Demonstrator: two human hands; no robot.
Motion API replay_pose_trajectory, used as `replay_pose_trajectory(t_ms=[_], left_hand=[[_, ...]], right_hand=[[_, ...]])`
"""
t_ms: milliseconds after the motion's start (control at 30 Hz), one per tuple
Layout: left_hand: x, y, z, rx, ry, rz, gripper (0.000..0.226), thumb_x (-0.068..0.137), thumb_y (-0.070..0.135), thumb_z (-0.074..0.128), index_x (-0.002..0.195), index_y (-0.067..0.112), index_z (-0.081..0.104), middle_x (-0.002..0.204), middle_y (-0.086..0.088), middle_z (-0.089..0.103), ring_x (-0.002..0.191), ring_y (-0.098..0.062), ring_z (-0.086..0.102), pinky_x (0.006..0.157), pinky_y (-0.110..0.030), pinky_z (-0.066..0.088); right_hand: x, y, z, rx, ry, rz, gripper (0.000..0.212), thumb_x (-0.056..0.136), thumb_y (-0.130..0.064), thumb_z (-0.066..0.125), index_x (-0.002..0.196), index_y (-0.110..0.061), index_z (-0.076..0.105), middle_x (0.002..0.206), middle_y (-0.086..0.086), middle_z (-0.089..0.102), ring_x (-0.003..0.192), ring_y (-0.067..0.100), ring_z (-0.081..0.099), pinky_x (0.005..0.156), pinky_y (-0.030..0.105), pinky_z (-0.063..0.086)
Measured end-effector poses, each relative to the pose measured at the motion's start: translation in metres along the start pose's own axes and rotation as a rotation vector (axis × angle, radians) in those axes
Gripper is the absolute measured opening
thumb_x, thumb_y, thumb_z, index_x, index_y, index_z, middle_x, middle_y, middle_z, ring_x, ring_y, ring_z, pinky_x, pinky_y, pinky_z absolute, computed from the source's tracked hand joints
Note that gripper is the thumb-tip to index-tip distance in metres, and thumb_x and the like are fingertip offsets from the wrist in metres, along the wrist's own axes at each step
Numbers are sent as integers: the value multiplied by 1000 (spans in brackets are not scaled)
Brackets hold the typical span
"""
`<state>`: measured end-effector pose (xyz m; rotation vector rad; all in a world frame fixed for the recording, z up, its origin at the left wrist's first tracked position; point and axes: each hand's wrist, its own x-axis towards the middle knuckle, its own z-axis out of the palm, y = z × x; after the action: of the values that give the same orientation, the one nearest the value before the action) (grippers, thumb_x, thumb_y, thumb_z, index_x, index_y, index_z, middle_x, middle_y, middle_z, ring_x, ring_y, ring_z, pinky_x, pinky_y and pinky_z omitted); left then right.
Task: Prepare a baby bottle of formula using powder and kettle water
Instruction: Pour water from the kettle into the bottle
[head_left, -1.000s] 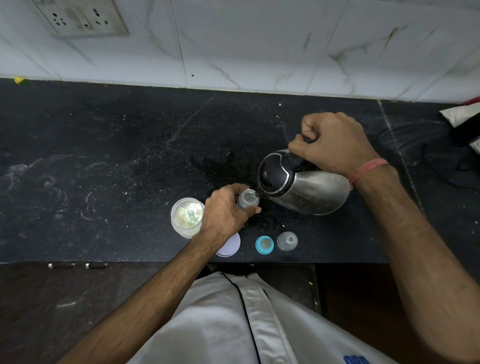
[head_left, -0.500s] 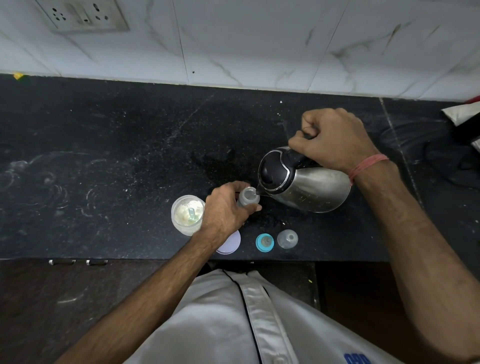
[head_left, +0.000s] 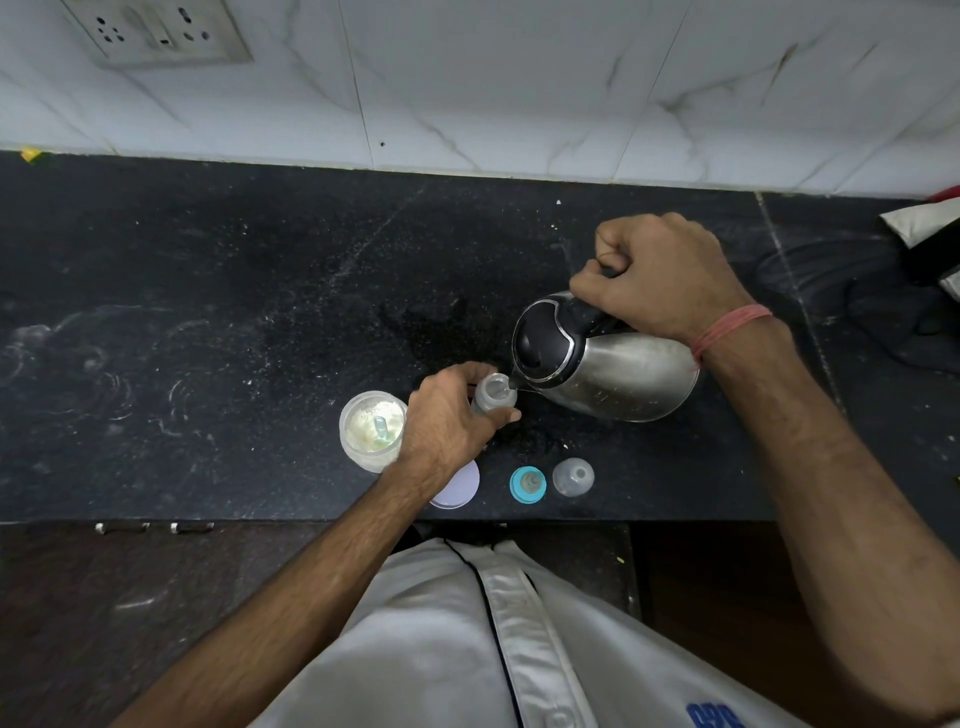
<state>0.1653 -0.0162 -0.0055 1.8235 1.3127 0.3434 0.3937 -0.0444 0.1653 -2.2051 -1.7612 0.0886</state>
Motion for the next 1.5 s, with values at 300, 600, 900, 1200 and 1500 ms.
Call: replay_pose_trajectory(t_ms=[300,600,900,1200,1500], left_hand=[[0,0,-1,1,-5,-6,63,79,48,99,135,33,74,118,15,79,105,-2,71,73,-6,39],[0,-1,-1,-4,-11,-9,62,78,47,99,133,34,75,115,15,79,105,-4,73,86,-21,54],[-1,1,-1,3,-5,-9,59,78,48,99,130,35,75,112,16,79,99,0,70,71,-4,38],[-1,0,-1,-1,-9,-5,61,78,47,99,132,33,75,116,14,79,105,-4,72,84,-17,48],[-1,-1,-1,-5,-14,-3,62,78,47,99,133,33,74,116,15,79,104,-2,71,81,-12,46]], right_hand=[[0,0,1,-1,2,-10,36,87,-32,65,64,-16,41,54,-6,45,55,12,41,95,45,52],[0,3,3,-3,7,-31,38,87,-31,65,63,-18,38,55,-5,46,54,11,41,92,40,47],[-1,2,4,-13,11,-22,39,87,-30,65,63,-17,37,53,-6,40,55,12,39,89,39,44],[0,2,4,-20,10,-24,39,89,-30,64,63,-17,37,54,-6,41,54,11,39,91,38,42],[0,2,4,-21,7,-31,39,89,-31,64,63,-18,37,54,-6,42,53,12,39,91,39,45]])
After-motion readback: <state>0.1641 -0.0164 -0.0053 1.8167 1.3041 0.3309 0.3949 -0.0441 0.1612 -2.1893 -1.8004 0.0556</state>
